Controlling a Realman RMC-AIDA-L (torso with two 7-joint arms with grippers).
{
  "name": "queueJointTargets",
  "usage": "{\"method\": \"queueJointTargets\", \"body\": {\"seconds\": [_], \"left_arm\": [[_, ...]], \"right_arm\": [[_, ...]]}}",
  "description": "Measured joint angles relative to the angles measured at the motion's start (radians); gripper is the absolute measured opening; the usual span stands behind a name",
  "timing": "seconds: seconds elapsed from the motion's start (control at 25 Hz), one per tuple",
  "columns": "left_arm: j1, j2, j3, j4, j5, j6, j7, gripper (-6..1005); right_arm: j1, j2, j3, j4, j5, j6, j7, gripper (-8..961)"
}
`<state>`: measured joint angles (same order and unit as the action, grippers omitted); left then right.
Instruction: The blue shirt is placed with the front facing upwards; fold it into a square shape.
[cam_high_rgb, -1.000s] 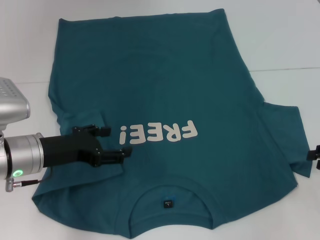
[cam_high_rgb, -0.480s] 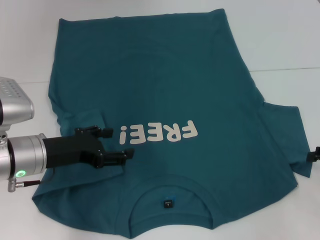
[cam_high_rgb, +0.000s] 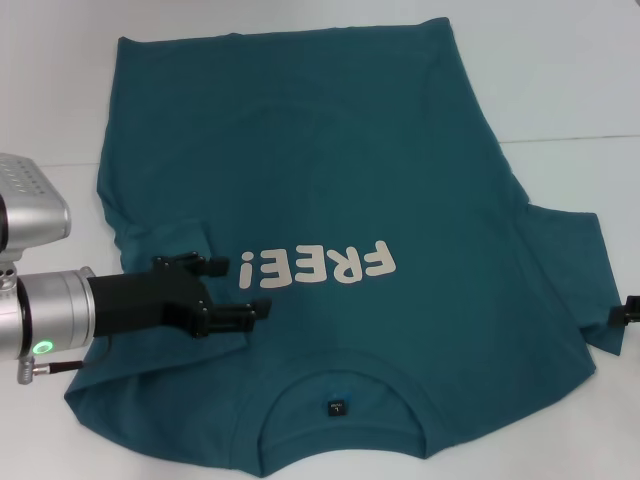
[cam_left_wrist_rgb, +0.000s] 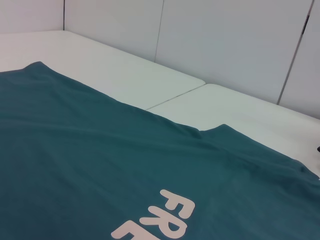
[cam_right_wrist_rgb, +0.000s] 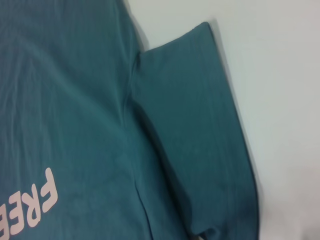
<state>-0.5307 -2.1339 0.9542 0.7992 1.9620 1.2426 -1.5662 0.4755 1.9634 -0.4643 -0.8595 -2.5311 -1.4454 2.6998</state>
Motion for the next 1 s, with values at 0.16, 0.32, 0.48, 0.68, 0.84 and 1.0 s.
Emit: {"method": "queueJointTargets", "body": {"seconds": [0.16,0.32,0.48,0.68,0.84,1.0], "left_arm": [[-0.004,-0.001,0.0,0.0,0.0,0.0,0.0,905],[-0.005,-0.001,0.0,0.0,0.0,-0.001,0.0,906],[-0.006,-0.001,0.0,0.0,0.0,0.0,0.0,906],[-0.008,-0.001,0.0,0.0,0.0,0.0,0.0,906],[-0.01,-0.001,0.0,0.0,0.0,0.0,0.0,907],[-0.01,-0.001,0.0,0.0,0.0,-0.001,0.0,906]], "right_arm": [[0.0,0.003,0.0,0.003,0.0,0.015,0.0,821],[0.009,0.005,-0.001,0.038,0.0,0.034,-0.005,808],[0.016,0.005,-0.003,0.054,0.0,0.055,-0.009,794],[0.022,0.006,-0.004,0.061,0.005,0.065,-0.009,777],[0.025,0.006,-0.003,0.067,0.007,0.068,-0.01,764],[0.026,0.006,-0.003,0.075,0.008,0.078,-0.011,750]]}}
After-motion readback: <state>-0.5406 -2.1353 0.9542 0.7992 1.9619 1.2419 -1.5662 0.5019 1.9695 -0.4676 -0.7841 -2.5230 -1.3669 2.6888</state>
